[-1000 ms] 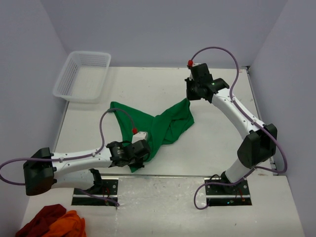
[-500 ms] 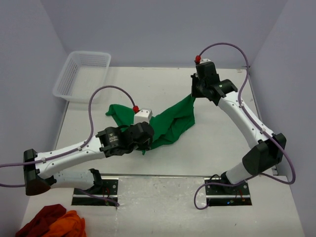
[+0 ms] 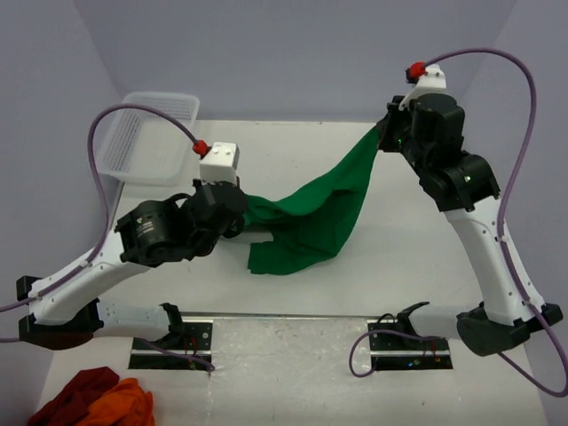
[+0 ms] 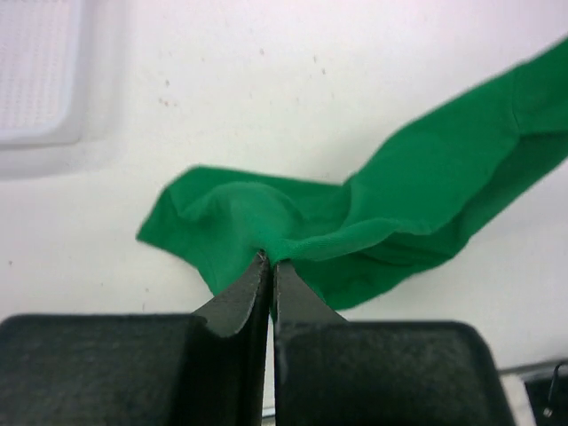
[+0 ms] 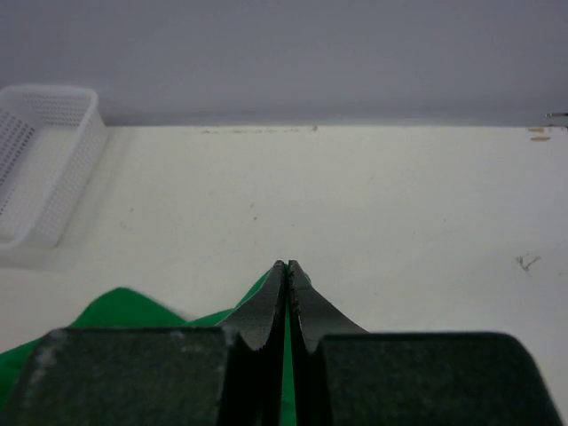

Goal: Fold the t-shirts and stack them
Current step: Flatten out the tshirt

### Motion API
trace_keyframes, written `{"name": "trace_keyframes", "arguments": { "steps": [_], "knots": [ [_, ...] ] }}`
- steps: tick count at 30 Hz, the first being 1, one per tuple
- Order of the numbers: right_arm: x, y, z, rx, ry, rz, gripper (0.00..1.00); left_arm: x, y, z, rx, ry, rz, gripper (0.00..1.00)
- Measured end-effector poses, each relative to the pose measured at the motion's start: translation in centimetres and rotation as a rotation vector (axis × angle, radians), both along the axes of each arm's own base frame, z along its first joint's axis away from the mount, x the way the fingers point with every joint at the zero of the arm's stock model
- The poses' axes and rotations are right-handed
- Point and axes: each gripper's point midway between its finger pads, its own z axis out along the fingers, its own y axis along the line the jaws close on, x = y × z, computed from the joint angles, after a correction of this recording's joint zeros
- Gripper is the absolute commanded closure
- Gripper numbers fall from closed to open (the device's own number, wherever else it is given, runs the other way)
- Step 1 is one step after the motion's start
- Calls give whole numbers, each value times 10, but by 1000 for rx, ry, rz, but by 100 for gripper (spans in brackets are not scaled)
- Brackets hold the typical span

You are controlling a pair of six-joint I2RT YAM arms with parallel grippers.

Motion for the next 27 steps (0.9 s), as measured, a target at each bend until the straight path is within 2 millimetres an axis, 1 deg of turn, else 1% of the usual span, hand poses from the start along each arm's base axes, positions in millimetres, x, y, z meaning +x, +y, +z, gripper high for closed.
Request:
{"name": "trace_keyframes", "arguments": {
  "steps": [2,5,7,10,14,17,20,22,24,26,27],
  "knots": [
    [-12,-5,23,14,-65,8,100,5,10,26,-4,-68,22,100],
    [-30,-13,49,28,-147,22,100,9,24,56,-6,-155,37,100],
    [-42,-18,64,35,-192,34,100,10,32,68,-4,-199,39,100],
    [-60,-23,91,46,-265,55,100,11,40,85,1,-254,33,100],
    [-87,-29,121,69,-355,97,100,13,42,102,0,-308,28,100],
    [-114,-35,139,89,-421,125,100,15,42,113,-2,-339,20,100],
    [-142,-44,161,105,-503,148,100,13,45,126,-20,-374,7,100],
    [-162,-51,177,116,-561,160,100,10,47,138,-48,-397,-18,100],
    [-184,-57,194,128,-631,181,100,4,48,154,-99,-430,-65,100],
    [-203,-59,204,134,-685,216,100,-4,53,169,-155,-463,-105,100],
    [-215,-62,210,140,-716,228,100,-8,54,177,-186,-480,-131,100]
  ]
}}
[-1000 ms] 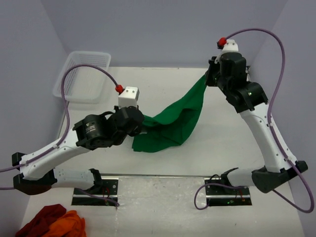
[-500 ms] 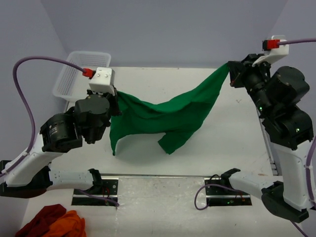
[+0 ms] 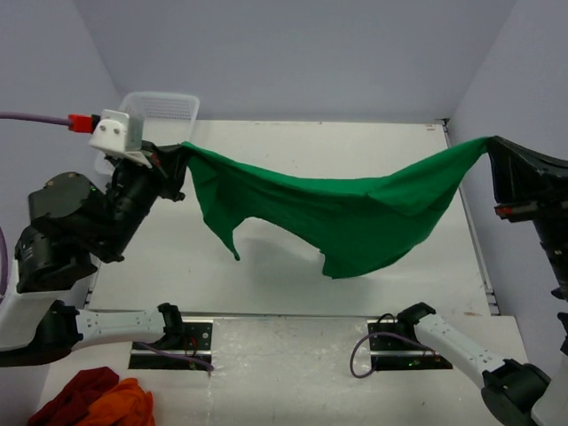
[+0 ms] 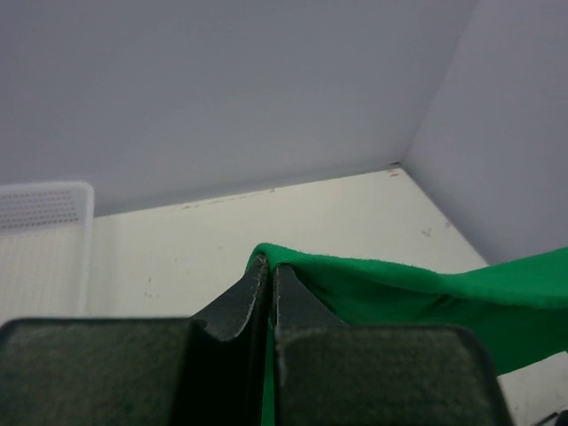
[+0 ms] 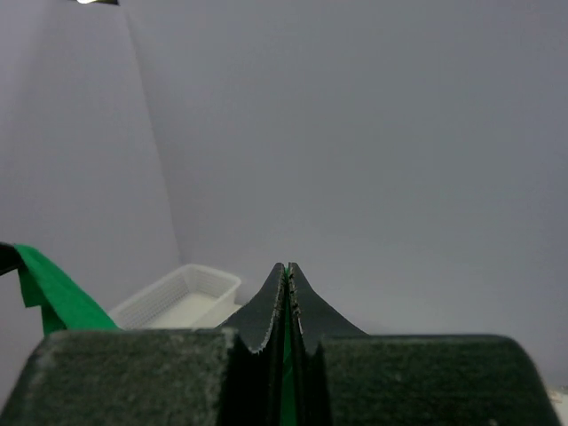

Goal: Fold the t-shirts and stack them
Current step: Flatten out the tshirt

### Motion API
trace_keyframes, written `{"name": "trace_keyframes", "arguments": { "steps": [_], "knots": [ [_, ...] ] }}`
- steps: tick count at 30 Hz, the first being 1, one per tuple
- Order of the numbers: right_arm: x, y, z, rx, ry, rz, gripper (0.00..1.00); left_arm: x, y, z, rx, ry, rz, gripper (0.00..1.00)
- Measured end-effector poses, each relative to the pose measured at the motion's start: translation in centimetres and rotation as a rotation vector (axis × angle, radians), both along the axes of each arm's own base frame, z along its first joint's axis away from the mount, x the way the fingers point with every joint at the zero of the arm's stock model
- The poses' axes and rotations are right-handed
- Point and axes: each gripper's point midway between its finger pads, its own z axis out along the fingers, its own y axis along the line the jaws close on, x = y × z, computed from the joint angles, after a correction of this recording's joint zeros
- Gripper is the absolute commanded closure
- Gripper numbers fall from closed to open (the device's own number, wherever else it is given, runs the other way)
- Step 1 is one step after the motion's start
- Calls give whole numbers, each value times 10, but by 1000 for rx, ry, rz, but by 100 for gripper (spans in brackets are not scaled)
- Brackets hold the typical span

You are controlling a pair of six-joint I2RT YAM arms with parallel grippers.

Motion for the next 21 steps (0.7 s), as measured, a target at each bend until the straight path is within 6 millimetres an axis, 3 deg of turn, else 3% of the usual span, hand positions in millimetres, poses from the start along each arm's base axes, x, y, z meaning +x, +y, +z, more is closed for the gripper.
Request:
{"name": "trace_keyframes", "arguments": {
  "steps": [6,10,13,16,21],
  "knots": [
    [-59,-3,26,-7,-152,111,100,-39,3,48,-146,-135,-246,100],
    [-84,-2,34,-16,-212,163,100,-54,2,64,-187,-193,-338,100],
    [-89,-4,39,-13,-225,165,100,-52,-2,63,-182,-190,-336,100],
    [-85,-3,40,-12,-222,158,100,-36,-7,53,-145,-146,-260,100],
    [-55,5,33,-28,-163,134,100,-2,-27,18,-14,-47,-106,100]
  ]
}}
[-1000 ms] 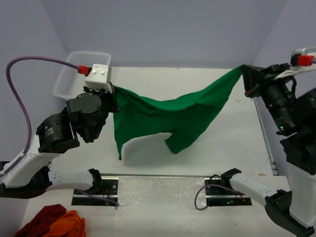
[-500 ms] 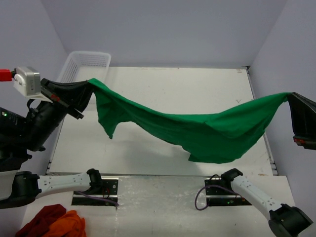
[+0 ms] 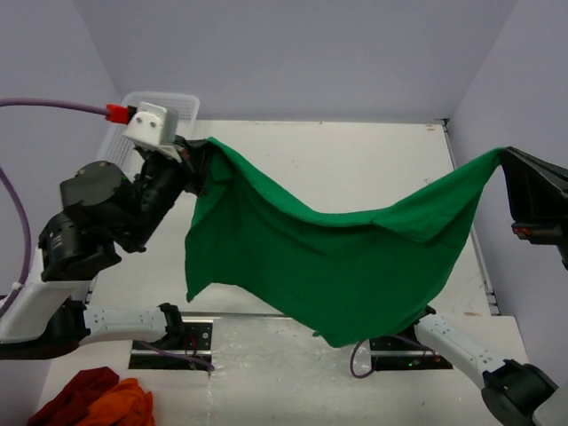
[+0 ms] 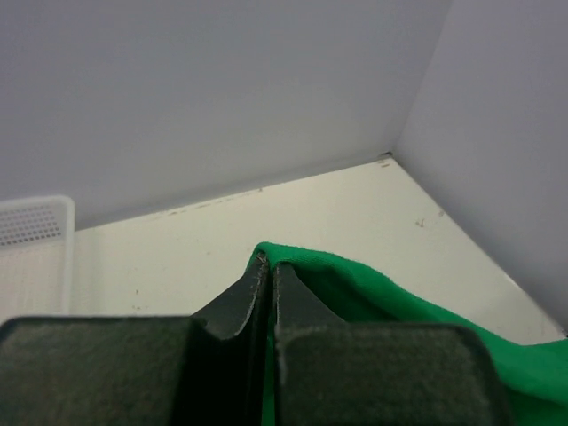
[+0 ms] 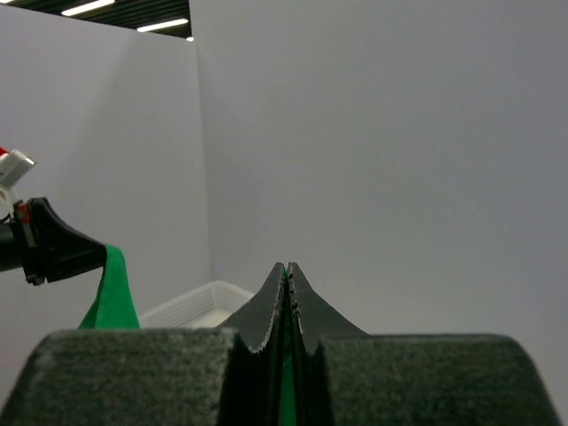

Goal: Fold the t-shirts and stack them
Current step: Flatten out the tshirt

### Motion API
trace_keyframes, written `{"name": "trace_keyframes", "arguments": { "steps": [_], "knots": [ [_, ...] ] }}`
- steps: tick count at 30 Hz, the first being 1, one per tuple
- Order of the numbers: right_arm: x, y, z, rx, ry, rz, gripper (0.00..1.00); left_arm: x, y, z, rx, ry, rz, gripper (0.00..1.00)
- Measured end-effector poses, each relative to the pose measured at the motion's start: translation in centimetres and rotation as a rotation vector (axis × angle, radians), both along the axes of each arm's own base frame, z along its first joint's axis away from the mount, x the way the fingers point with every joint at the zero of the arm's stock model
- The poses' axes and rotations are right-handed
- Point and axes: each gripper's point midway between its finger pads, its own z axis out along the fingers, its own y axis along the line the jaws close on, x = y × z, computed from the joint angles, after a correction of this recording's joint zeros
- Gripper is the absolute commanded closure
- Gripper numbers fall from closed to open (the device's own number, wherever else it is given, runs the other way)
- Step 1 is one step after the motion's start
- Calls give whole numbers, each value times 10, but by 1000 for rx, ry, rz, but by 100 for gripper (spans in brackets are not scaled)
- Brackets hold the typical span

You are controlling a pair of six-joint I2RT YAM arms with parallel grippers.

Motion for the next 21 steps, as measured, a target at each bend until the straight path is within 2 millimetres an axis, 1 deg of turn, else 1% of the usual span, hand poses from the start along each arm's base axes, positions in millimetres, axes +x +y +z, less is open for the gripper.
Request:
{"name": "trace_keyframes", "arguments": {
  "steps": [2,4,6,8,11,14,18,21],
  "knots": [
    [15,6,-7,-18,29,-3,100,8,-12,-13,49,21,16,100],
    [29,12,-11,-34,58,-9,100,12,-17,-21,81,29,28,100],
    [41,16,-12,-46,77,-19,100,13,-15,-20,87,23,37,100],
    [48,17,-9,-49,82,-26,100,10,-9,-15,70,13,35,100],
    [45,17,-11,-53,85,-24,100,0,4,-4,25,-8,12,100],
    [24,12,-9,-47,54,-4,100,-13,21,9,-43,-35,-23,100],
    [-22,1,-1,-25,-31,48,100,-34,44,27,-145,-73,-91,100],
    [-56,-5,6,-10,-103,97,100,-47,51,37,-199,-101,-148,100]
  ]
}}
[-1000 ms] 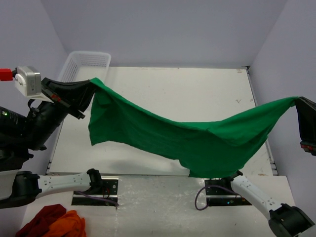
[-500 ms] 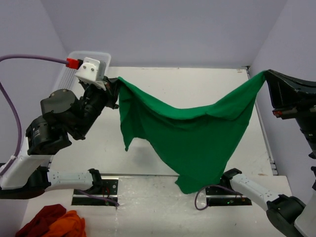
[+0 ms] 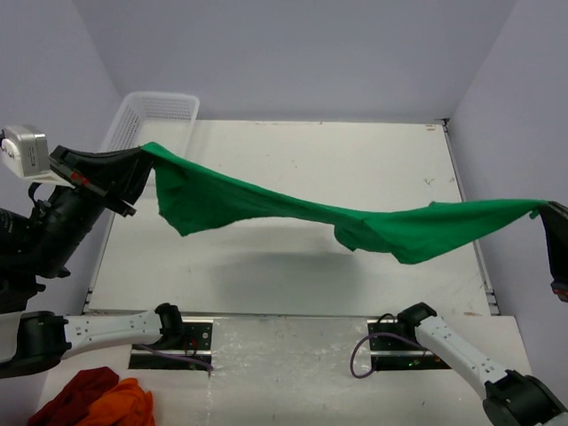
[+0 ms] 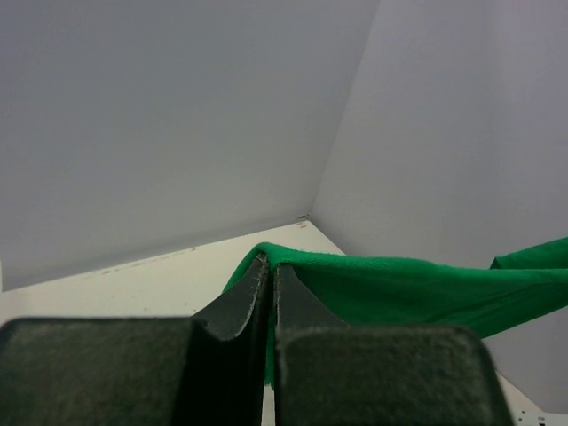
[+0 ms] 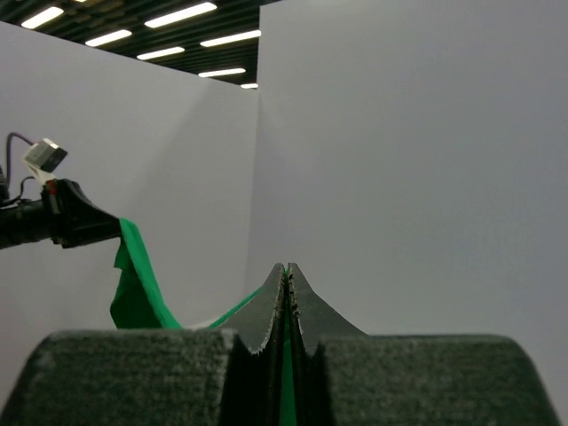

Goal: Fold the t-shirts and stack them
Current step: Flatten out the tshirt

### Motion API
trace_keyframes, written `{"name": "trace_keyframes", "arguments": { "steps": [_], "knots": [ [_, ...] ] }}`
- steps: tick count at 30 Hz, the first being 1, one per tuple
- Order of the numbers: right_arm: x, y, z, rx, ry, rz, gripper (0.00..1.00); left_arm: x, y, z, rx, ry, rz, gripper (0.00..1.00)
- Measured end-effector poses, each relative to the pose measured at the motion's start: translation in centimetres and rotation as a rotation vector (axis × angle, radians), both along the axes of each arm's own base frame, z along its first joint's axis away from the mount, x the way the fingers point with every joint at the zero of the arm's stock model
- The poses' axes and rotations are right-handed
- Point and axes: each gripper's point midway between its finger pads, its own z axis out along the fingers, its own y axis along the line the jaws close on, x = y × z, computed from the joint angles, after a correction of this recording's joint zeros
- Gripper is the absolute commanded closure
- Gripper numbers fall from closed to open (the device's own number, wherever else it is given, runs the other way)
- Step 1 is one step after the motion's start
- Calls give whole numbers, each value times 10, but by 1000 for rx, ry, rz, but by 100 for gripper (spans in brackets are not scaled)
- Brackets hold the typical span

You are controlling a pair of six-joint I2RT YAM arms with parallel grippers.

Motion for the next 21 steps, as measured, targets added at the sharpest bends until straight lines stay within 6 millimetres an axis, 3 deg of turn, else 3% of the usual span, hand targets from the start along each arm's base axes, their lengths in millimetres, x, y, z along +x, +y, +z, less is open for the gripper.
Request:
{"name": "trace_keyframes", "arguments": {
  "steps": [3,5,7,9,12,13,15,18,19,21],
  "knots": [
    [-16,-2,7,10,-43,29,100,-2,-6,4,-7,-12,-25,100],
    [-14,-1,9,16,-42,29,100,5,-13,2,10,3,-2,100],
    [-1,0,13,26,-26,8,100,20,-29,0,43,32,44,100],
    [27,4,17,29,12,-32,100,48,-55,-5,103,71,114,100],
    [104,17,19,26,109,-142,100,139,-91,-38,206,163,211,100],
    [138,24,16,16,155,-187,100,173,-90,-61,241,217,259,100],
    [216,40,-5,-23,264,-277,100,252,-84,-140,345,393,321,100],
    [325,57,-69,-118,454,-364,100,326,-53,-239,424,611,381,100],
    [356,59,-96,-150,523,-388,100,343,-38,-270,442,680,404,100],
    [410,51,-157,-211,673,-439,100,366,-10,-310,463,770,453,100]
  ]
}}
